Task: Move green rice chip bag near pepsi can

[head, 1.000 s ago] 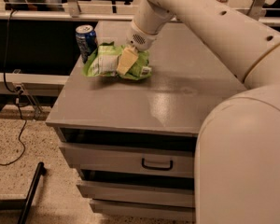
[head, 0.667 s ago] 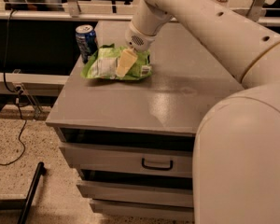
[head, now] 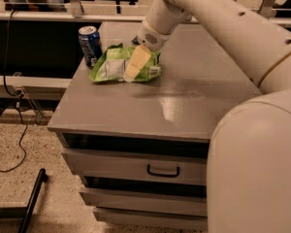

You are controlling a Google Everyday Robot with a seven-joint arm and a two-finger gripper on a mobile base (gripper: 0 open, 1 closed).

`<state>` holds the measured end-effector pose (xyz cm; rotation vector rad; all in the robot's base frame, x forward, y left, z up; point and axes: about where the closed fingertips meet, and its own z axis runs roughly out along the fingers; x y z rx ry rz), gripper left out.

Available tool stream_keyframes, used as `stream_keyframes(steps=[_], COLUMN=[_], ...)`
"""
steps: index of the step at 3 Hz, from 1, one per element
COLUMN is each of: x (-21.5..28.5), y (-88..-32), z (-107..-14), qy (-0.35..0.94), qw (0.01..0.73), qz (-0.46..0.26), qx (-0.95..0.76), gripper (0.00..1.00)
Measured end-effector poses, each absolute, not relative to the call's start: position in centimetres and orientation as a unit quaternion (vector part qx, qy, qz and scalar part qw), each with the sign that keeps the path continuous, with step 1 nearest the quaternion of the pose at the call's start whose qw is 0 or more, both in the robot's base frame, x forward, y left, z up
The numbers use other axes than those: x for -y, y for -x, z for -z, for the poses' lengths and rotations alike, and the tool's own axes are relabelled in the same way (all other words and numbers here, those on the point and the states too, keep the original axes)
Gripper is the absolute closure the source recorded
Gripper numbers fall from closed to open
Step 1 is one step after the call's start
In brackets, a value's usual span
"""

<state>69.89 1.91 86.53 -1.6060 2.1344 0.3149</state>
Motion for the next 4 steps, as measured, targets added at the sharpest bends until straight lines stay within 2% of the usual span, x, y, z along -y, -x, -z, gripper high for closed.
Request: stream_keyframes(steps=[3, 4], x=[7.1, 7.6], y=[-71.4, -71.3], z=[-89.5, -89.6], qy=[0.529, 0.526], qw=[0.304, 0.306], qz=[-0.162, -0.164], qx=[-0.776, -0.776], gripper=[0.0, 0.0])
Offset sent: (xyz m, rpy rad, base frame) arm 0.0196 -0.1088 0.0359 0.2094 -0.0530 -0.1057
